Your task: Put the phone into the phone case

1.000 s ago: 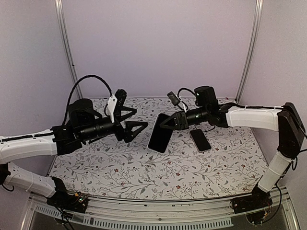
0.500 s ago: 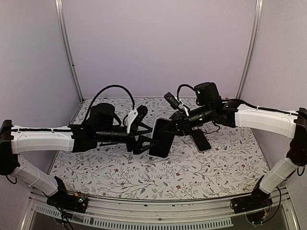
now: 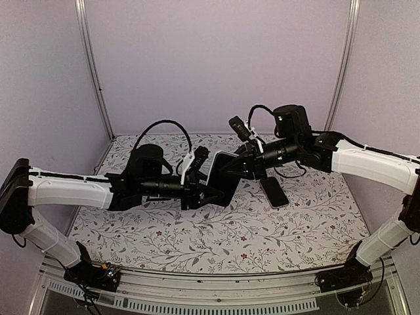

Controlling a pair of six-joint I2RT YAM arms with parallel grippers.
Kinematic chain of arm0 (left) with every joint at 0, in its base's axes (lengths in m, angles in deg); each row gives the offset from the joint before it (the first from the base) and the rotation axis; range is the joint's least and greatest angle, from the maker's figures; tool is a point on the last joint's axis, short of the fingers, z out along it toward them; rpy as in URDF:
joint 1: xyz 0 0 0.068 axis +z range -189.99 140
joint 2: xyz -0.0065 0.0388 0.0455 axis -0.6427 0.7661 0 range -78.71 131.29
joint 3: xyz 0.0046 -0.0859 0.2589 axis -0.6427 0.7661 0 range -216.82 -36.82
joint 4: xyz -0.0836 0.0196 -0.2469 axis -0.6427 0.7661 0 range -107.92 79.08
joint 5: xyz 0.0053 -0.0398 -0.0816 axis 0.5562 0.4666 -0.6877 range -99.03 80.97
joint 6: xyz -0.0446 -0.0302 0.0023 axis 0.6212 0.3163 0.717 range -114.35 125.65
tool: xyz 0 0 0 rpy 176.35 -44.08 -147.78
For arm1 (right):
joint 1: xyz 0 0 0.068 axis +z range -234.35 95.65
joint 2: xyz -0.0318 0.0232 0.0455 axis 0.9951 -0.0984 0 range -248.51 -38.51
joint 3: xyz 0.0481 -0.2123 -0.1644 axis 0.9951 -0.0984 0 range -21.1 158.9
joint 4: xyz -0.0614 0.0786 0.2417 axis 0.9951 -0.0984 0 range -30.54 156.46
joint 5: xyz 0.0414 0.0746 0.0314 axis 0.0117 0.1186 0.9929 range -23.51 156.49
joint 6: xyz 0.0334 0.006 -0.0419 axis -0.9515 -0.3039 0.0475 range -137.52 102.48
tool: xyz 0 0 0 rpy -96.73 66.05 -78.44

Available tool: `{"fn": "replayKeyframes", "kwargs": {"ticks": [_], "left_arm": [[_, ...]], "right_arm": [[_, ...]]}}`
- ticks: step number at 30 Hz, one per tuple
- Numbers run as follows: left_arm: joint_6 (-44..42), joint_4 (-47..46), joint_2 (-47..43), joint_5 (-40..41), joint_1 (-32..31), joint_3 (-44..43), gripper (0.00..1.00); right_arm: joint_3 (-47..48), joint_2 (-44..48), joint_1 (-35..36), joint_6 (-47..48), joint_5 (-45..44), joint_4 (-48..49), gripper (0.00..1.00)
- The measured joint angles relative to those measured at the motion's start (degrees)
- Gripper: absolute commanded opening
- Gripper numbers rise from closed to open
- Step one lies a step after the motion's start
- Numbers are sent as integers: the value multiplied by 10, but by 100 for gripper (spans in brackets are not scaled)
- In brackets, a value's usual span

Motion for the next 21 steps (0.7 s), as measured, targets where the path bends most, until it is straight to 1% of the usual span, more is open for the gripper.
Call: {"fn": "replayKeyframes", "kwargs": {"ticks": [1, 2, 3, 4, 6, 8, 9, 12, 14, 15, 18, 20, 21], "left_arm": [[2, -9, 1, -3, -1, 0, 53], [8, -20, 3, -7, -3, 0, 55], [13, -31, 5, -11, -5, 0, 54], [14, -38, 9, -14, -8, 0, 48], [19, -48, 17, -17, -14, 0, 31], [19, -52, 24, -15, -18, 0, 2], [20, -52, 26, -14, -18, 0, 0], [18, -57, 24, -30, -19, 0, 0], [18, -62, 23, -34, -21, 0, 0], [18, -63, 22, -34, -21, 0, 0], [19, -63, 22, -26, -24, 0, 0], [21, -64, 22, -3, -32, 0, 0], [21, -63, 22, 9, -36, 0, 0]], "right_arm": [[0, 0, 0, 0, -2, 0, 3], [0, 0, 0, 0, -4, -1, 3], [0, 0, 0, 0, -6, -1, 3], [0, 0, 0, 0, -7, 0, 3], [0, 0, 0, 0, -9, -1, 3], [0, 1, 0, 0, -7, -4, 3], [0, 3, 1, -1, -7, -6, 3], [0, 10, 3, 9, 7, -12, 4], [0, 17, 5, 10, 4, -14, 10], [0, 18, 5, 10, 3, -15, 16], [0, 19, 5, 9, -1, -17, 47], [-2, 23, 5, 6, -17, -8, 77], [-5, 27, 5, 5, -26, 0, 95]]}}
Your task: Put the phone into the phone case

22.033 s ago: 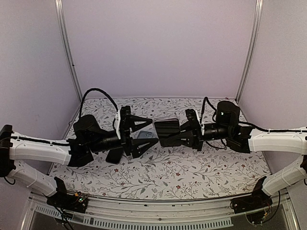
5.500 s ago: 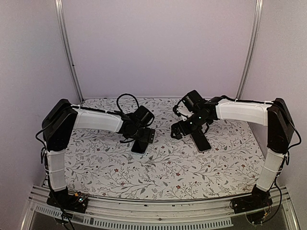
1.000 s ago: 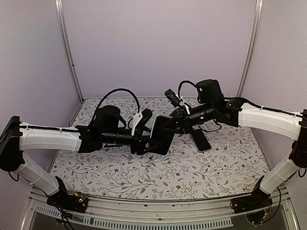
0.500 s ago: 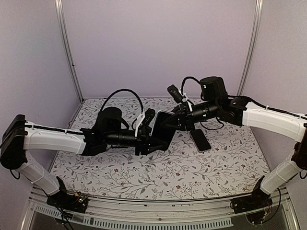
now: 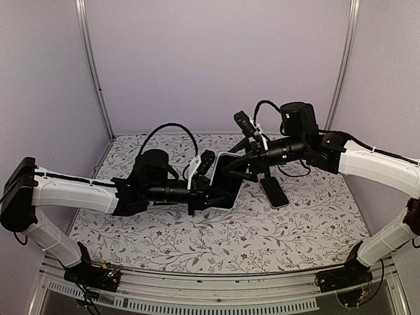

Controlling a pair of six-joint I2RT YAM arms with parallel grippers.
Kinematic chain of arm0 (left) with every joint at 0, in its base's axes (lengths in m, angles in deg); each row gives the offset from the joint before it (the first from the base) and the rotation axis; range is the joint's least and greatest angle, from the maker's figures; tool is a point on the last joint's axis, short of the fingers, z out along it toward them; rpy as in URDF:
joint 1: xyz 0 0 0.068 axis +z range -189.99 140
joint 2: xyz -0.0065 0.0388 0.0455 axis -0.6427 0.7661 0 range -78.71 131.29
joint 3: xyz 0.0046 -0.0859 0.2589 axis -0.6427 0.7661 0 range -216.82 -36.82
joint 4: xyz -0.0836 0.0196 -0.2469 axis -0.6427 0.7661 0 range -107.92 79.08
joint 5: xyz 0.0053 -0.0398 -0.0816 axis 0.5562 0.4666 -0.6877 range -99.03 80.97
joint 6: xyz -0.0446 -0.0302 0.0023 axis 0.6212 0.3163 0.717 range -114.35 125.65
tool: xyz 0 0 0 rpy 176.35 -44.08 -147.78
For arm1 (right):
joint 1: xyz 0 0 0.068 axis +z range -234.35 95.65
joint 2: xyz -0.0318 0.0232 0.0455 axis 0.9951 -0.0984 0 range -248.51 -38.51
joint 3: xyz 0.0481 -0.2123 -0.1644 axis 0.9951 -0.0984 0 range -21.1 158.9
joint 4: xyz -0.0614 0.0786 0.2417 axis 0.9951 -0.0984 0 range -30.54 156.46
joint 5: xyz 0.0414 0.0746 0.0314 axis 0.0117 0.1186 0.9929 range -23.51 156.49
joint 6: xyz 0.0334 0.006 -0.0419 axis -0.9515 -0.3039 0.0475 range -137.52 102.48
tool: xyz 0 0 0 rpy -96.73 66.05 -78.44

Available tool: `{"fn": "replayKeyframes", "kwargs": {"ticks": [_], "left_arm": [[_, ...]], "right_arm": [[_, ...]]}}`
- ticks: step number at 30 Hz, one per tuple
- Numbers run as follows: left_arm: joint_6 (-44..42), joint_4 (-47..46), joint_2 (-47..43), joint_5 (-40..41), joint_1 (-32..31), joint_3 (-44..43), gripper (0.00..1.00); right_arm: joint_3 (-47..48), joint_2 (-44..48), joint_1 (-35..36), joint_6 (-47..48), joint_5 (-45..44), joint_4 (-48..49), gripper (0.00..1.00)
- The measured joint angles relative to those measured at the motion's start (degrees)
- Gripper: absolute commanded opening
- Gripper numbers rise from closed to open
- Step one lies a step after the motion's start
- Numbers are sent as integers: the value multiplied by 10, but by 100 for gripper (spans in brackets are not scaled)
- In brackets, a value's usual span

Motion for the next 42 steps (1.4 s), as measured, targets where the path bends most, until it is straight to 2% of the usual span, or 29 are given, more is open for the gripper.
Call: {"fn": "replayKeyframes", "kwargs": {"ticks": [1, 9, 12, 17, 20, 27, 31, 33, 35, 36, 37, 38, 40, 42], "left_arm": [[-1, 1, 0, 13, -4, 0, 0], [-6, -56, -9, 53, -25, 20, 0], [-11, -79, -20, 47, -26, 37, 0], [-20, -99, -23, 31, -33, 38, 0], [-29, -107, -23, 25, -37, 38, 0], [-45, -111, -23, 15, -40, 38, 0], [-49, -105, -23, 19, -40, 38, 0], [-50, -102, -23, 20, -40, 36, 0], [-49, -100, -23, 21, -40, 33, 0], [-48, -98, -23, 23, -40, 32, 4], [-47, -97, -23, 25, -40, 31, 15], [-47, -97, -23, 29, -40, 30, 21], [-46, -95, -23, 35, -41, 28, 22], [-47, -97, -23, 43, -42, 19, 32]], "right_arm": [[-4, 7, 0, -1, -6, 10, 98], [-35, 70, -8, -7, -10, 75, 99], [-60, 94, -29, -11, 38, 98, 99], [-85, 101, -46, -20, 116, 115, 91], [-90, 101, -46, -26, 141, 119, 79], [-90, 77, -46, -60, 173, 138, 35], [-90, 67, -44, -70, 183, 141, 19], [-90, 67, -43, -70, 183, 142, 1], [-90, 67, -43, -70, 182, 147, 0], [-89, 67, -42, -70, 180, 148, 0], [-89, 68, -42, -69, 177, 149, 0], [-89, 68, -42, -68, 173, 150, 0], [-89, 70, -41, -69, 158, 150, 0], [-90, 70, -39, -71, 138, 149, 0]]}}
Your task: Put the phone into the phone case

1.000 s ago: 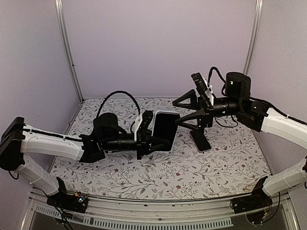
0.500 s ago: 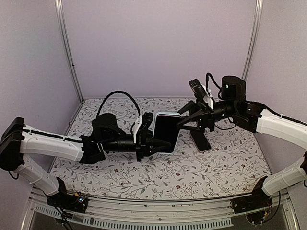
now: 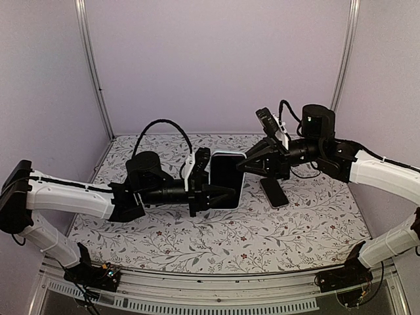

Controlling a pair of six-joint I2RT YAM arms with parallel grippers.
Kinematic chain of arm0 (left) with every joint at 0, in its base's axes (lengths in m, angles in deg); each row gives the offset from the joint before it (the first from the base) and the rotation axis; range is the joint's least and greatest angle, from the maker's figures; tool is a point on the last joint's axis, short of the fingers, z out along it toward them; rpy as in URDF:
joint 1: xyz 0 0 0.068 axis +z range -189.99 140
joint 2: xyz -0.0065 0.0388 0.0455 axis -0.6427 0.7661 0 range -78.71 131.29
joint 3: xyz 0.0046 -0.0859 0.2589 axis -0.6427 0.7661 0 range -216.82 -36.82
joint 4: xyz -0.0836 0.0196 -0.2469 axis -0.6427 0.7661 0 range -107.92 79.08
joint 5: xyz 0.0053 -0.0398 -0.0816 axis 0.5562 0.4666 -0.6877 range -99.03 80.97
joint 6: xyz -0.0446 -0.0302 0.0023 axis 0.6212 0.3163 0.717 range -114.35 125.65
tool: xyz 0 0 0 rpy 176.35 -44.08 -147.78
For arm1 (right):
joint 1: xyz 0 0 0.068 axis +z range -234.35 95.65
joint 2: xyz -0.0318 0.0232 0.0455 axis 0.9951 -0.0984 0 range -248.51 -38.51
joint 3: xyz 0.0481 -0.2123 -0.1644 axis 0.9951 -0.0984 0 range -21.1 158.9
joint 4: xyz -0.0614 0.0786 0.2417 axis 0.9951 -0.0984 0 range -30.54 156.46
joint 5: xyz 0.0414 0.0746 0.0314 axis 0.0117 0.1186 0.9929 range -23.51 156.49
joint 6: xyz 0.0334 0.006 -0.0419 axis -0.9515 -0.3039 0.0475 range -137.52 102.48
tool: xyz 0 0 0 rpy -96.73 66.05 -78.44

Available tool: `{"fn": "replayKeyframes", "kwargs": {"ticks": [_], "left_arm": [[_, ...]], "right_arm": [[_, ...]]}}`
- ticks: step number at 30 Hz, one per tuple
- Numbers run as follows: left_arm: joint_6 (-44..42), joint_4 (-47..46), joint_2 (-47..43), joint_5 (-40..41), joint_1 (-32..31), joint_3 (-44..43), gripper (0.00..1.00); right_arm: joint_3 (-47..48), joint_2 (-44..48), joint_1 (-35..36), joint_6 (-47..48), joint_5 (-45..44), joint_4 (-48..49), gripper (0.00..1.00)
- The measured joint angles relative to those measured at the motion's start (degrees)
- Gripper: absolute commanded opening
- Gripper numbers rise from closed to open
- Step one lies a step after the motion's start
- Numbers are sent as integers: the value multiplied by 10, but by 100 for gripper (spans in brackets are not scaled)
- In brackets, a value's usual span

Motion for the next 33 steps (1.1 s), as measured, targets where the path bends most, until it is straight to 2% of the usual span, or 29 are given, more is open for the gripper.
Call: {"fn": "replayKeyframes", "kwargs": {"ticks": [10, 13, 14, 15, 16, 17, 21, 22, 23, 24, 26, 29, 33], "left_arm": [[3, -10, 0, 28, -2, -13, 41], [-1, -8, -4, 33, -3, -13, 39], [-2, -7, -8, 37, -3, -11, 33], [-4, -6, -13, 38, -3, -11, 22], [-7, -6, -17, 39, -3, -11, 3], [-9, -6, -21, 39, -3, -11, 0], [-5, -7, -22, 34, -6, -15, 0], [-5, -7, -22, 34, -5, -16, 0], [-5, -7, -22, 35, -6, -16, 0], [-5, -7, -22, 37, -6, -16, 0], [-12, -3, -22, 41, -7, -16, 0], [-34, 27, -22, 56, -10, -16, 0], [-83, 90, -21, 93, -24, -23, 0]], "right_arm": [[-20, 28, 2, -4, -51, 5, 0], [-21, 35, 2, -3, -57, 6, 0], [-22, 39, 2, -3, -57, 7, 0], [-23, 42, 2, -3, -56, 9, 0], [-24, 47, 2, -3, -56, 12, 0], [-26, 52, 2, -3, -53, 17, 0], [-28, 57, 2, 3, -37, 33, 0], [-28, 57, 2, 3, -35, 34, 13], [-29, 57, 2, 4, -34, 34, 40], [-28, 57, 2, 5, -34, 34, 61], [-28, 57, 2, 6, -37, 33, 95], [-24, 59, 2, 25, -48, 14, 99], [27, 57, 5, 81, -86, -76, 99]]}}
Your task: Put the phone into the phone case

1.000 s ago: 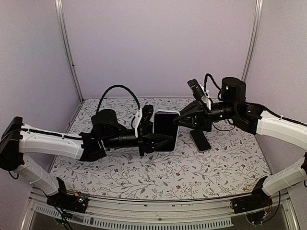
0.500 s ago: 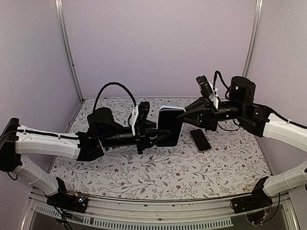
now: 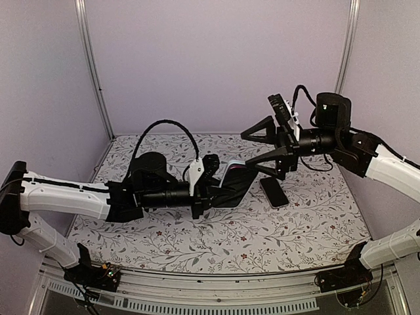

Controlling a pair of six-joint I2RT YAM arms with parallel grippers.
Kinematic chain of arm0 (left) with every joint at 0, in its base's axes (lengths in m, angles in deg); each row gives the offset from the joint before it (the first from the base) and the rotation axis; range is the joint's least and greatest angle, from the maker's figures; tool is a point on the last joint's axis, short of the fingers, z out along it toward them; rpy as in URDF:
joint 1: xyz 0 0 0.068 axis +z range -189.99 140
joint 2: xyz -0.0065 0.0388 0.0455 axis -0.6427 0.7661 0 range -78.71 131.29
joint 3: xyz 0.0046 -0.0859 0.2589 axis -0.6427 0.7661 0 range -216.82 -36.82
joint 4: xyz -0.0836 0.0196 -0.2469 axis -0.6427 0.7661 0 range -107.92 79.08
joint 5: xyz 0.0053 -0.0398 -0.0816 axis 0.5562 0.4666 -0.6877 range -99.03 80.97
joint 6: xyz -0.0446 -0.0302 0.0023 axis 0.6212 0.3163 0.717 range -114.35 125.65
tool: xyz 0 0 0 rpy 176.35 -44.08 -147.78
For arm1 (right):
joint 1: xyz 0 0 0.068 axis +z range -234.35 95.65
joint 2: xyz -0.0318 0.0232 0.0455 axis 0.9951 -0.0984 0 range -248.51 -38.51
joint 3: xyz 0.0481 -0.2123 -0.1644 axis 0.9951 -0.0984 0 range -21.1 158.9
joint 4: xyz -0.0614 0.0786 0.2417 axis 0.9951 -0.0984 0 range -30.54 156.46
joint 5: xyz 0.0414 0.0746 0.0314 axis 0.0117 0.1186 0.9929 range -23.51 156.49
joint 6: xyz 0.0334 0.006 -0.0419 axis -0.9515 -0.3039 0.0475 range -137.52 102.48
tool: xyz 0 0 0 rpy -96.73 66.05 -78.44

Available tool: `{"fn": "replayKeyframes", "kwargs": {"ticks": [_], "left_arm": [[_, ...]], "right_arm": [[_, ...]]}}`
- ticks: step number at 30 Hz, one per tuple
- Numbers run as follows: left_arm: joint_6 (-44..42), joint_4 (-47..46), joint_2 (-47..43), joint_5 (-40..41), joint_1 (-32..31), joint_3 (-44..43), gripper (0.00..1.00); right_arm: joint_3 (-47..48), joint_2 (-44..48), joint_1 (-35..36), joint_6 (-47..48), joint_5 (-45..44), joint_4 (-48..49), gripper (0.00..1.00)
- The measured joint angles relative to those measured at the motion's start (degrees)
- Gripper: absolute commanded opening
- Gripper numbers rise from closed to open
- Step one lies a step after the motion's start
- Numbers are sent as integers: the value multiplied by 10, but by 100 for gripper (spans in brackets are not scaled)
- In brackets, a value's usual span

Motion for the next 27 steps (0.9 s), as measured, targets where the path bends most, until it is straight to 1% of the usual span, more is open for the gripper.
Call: {"fn": "replayKeyframes", "kwargs": {"ticks": [5, 8, 10, 13, 14, 17, 19, 20, 21, 23, 24, 25, 27], "left_arm": [[-57, 64, 3, 47, -18, -21, 0], [-75, 79, 3, 61, -23, -27, 0], [-81, 85, 3, 67, -24, -29, 0], [-88, 95, 6, 75, -26, -35, 0], [-91, 100, 7, 77, -26, -36, 0], [-99, 105, 12, 77, -31, -36, 0], [-97, 112, 14, 73, -33, -38, 0], [-96, 118, 15, 76, -33, -39, 0], [-98, 119, 18, 83, -33, -40, 0], [-98, 119, 22, 94, -33, -42, 0], [-97, 119, 23, 100, -33, -42, 0], [-97, 119, 23, 104, -33, -42, 0], [-94, 118, 23, 109, -33, -42, 0]], "right_arm": [[92, -30, 29, 100, -50, -121, 99], [124, -63, 45, 145, -66, -179, 99], [148, -95, 56, 173, -71, -222, 97], [160, -125, 67, 200, -71, -259, 87], [160, -129, 69, 208, -71, -268, 82], [160, -132, 70, 221, -75, -285, 61], [160, -132, 70, 233, -70, -294, 54], [159, -132, 71, 234, -68, -298, 54], [159, -131, 73, 231, -71, -298, 60], [158, -131, 74, 225, -71, -297, 77], [156, -129, 74, 222, -72, -295, 82], [154, -127, 74, 218, -74, -293, 85], [145, -120, 74, 218, -81, -290, 87]]}}
